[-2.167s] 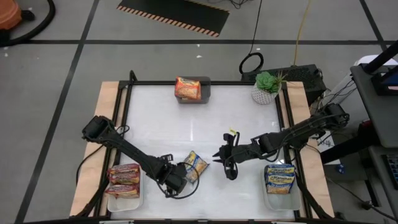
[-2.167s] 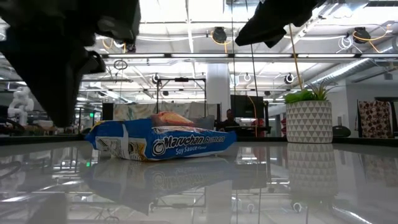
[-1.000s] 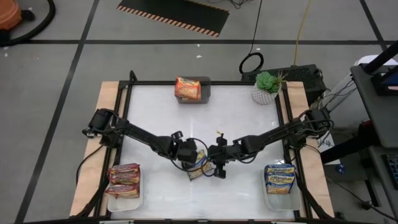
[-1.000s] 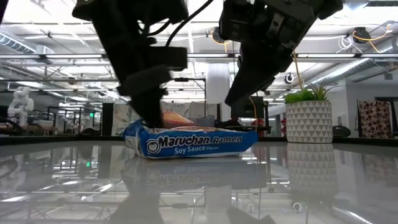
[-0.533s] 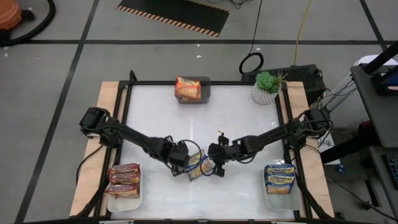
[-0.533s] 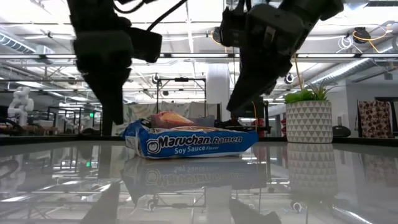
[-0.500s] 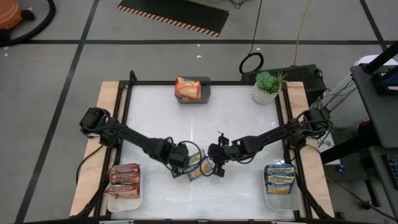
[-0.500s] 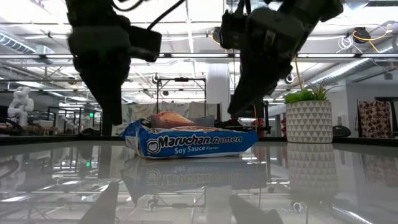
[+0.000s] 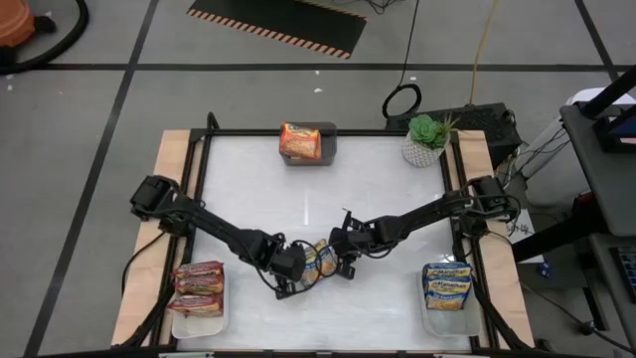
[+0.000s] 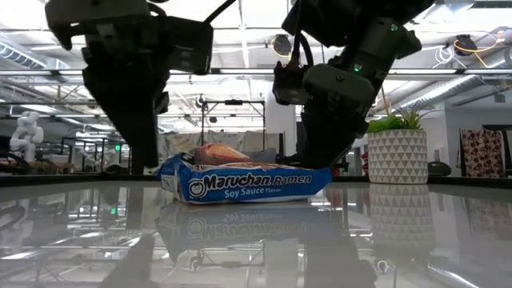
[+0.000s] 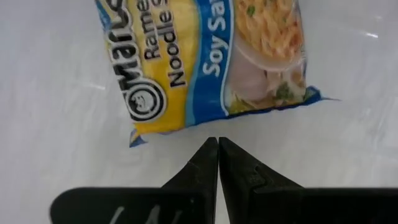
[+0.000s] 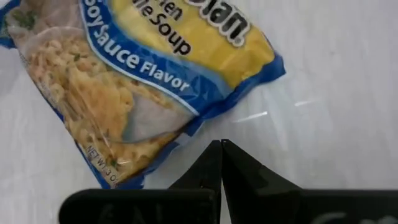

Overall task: Sort Maruchan noodles
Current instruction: Put the blue noodle pack into the gray bin

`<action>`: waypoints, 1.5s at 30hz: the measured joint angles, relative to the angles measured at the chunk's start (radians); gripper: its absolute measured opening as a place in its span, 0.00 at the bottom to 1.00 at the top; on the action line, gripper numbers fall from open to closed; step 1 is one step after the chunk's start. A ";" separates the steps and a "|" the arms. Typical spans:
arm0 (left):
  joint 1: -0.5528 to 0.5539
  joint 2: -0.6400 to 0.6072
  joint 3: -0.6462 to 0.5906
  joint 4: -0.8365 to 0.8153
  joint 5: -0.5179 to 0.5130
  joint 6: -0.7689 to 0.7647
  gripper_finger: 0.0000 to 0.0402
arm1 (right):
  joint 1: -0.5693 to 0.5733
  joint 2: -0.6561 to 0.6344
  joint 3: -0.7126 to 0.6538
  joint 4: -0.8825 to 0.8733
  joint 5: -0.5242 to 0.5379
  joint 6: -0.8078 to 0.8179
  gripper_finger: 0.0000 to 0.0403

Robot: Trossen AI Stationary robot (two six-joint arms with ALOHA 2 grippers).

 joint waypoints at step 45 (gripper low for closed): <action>0.121 0.049 0.001 0.063 -0.101 0.134 0.04 | 0.054 -0.013 0.000 -0.036 -0.260 0.178 0.01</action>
